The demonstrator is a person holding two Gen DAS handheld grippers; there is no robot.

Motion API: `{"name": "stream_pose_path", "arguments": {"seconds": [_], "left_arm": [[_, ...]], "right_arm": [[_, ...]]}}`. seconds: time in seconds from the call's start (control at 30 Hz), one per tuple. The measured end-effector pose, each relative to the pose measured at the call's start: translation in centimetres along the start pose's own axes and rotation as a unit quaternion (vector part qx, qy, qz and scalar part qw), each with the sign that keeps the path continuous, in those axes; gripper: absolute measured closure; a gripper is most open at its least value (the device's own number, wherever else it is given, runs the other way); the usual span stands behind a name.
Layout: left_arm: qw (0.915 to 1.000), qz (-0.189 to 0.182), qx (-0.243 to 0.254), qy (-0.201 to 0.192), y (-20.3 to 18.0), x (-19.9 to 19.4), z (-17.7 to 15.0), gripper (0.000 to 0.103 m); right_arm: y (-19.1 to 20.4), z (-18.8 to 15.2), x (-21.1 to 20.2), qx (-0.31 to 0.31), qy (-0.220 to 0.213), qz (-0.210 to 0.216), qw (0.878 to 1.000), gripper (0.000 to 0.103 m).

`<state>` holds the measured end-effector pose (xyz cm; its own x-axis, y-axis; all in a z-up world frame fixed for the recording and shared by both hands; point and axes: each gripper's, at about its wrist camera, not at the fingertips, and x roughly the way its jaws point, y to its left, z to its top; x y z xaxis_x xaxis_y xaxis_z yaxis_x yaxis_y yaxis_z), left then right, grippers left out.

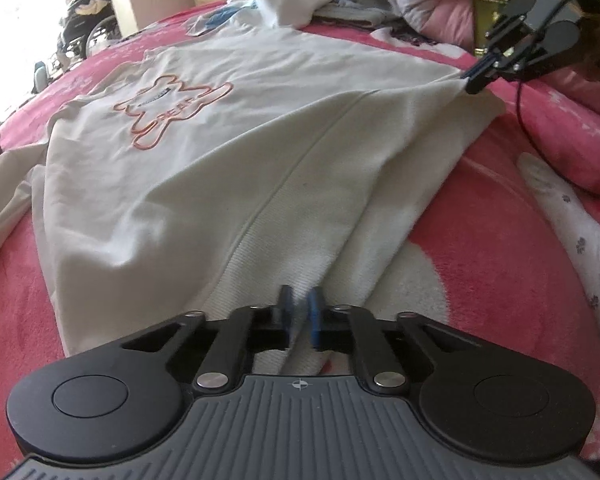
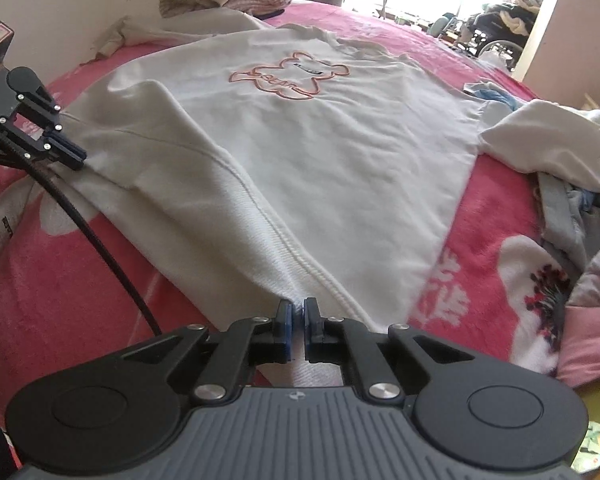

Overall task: Fold clothes
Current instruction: 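Open both tools and smooth the folded sweatshirt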

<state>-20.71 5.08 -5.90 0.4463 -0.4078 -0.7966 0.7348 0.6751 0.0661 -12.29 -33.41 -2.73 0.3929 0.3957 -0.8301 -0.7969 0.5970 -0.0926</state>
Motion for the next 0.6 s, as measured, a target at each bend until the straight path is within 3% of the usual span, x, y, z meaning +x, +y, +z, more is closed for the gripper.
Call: {"name": "stream_pose_path", "arguments": {"seconds": [0.23, 0.33, 0.47, 0.6], "left_arm": [[0.9998, -0.009, 0.015, 0.014, 0.2, -0.4, 0.0, 0.103], [0.9991, 0.013, 0.035, 0.02, -0.2, -0.1, 0.0, 0.102], [0.9989, 0.017, 0.04, 0.018, -0.3, 0.0, 0.2, 0.089], [0.9978, 0.019, 0.058, 0.024, -0.6, 0.7, 0.0, 0.085]], "right_arm": [[0.7, -0.7, 0.9, -0.01, 0.023, 0.002, 1.0, 0.096], [1.3, -0.9, 1.4, -0.021, 0.029, -0.006, 0.999, 0.094], [1.3, -1.1, 1.2, -0.008, 0.021, -0.019, 1.0, 0.071], [0.9, -1.8, 1.3, 0.036, 0.014, -0.019, 0.999, 0.071]]}}
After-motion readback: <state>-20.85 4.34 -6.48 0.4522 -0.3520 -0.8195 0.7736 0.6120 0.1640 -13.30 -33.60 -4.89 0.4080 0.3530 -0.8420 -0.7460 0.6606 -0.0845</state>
